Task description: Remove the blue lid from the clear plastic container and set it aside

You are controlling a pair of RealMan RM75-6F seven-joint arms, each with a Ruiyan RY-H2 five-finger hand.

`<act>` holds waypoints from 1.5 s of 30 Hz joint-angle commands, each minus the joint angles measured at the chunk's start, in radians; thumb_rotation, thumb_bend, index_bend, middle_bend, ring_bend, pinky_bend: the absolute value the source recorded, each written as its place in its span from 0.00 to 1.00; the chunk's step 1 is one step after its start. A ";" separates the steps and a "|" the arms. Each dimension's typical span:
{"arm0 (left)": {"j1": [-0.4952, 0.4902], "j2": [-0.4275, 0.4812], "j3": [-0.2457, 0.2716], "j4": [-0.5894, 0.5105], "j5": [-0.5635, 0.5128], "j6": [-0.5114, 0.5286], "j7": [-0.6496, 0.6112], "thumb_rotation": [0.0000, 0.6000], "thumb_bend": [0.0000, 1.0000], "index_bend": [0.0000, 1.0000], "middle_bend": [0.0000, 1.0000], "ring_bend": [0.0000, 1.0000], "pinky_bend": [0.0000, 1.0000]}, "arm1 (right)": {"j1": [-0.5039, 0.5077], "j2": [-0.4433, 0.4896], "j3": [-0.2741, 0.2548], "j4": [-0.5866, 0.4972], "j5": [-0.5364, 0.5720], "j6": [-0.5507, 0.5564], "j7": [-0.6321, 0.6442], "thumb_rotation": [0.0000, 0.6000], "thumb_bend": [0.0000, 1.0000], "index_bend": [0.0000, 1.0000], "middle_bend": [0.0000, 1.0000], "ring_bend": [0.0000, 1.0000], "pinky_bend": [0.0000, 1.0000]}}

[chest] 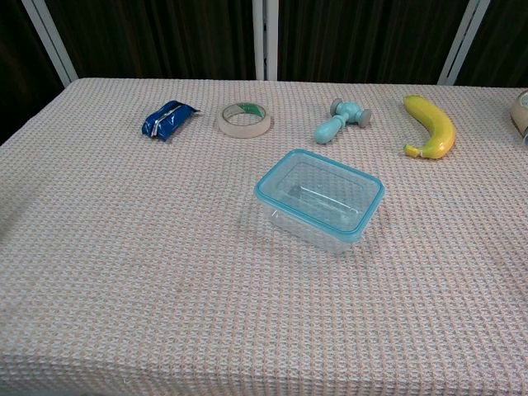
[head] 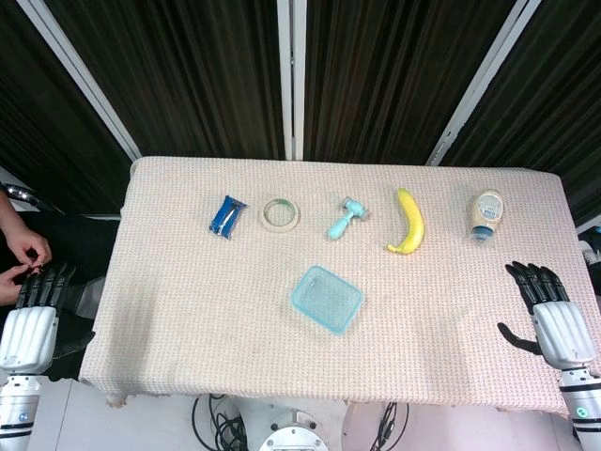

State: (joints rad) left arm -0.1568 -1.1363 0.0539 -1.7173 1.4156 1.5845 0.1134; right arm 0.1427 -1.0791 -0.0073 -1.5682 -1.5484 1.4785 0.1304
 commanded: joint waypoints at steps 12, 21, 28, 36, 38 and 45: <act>-0.059 0.020 -0.041 -0.019 0.084 -0.101 0.062 1.00 0.00 0.05 0.03 0.00 0.00 | -0.001 -0.010 0.014 -0.009 -0.028 0.004 -0.019 1.00 0.16 0.00 0.09 0.00 0.00; -0.326 0.023 -0.114 -0.106 0.202 -0.424 0.118 1.00 0.00 0.05 0.03 0.00 0.00 | 0.002 -0.003 0.020 -0.005 -0.057 0.013 -0.013 1.00 0.16 0.00 0.13 0.00 0.02; -0.610 -0.111 -0.218 -0.043 0.117 -0.788 0.156 1.00 0.00 0.04 0.03 0.00 0.00 | 0.008 -0.008 0.015 -0.002 -0.089 0.013 -0.013 1.00 0.16 0.00 0.14 0.00 0.04; -0.818 -0.250 -0.267 0.064 -0.095 -1.042 0.219 1.00 0.00 0.00 0.00 0.00 0.00 | 0.014 -0.016 0.016 0.005 -0.099 0.008 -0.008 1.00 0.16 0.00 0.15 0.00 0.05; -0.861 -0.279 -0.272 0.093 -0.146 -1.070 0.247 1.00 0.00 0.00 0.00 0.00 0.00 | 0.016 -0.020 0.018 0.010 -0.099 0.007 -0.005 1.00 0.16 0.00 0.15 0.00 0.05; -0.991 -0.343 -0.264 0.178 -0.353 -1.138 0.289 1.00 0.00 0.00 0.00 0.00 0.00 | 0.017 -0.029 0.019 0.028 -0.095 0.002 0.018 1.00 0.16 0.00 0.16 0.00 0.05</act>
State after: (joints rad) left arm -1.0920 -1.4465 -0.2114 -1.5812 1.1326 0.4812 0.3789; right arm 0.1600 -1.1073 0.0114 -1.5408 -1.6441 1.4808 0.1477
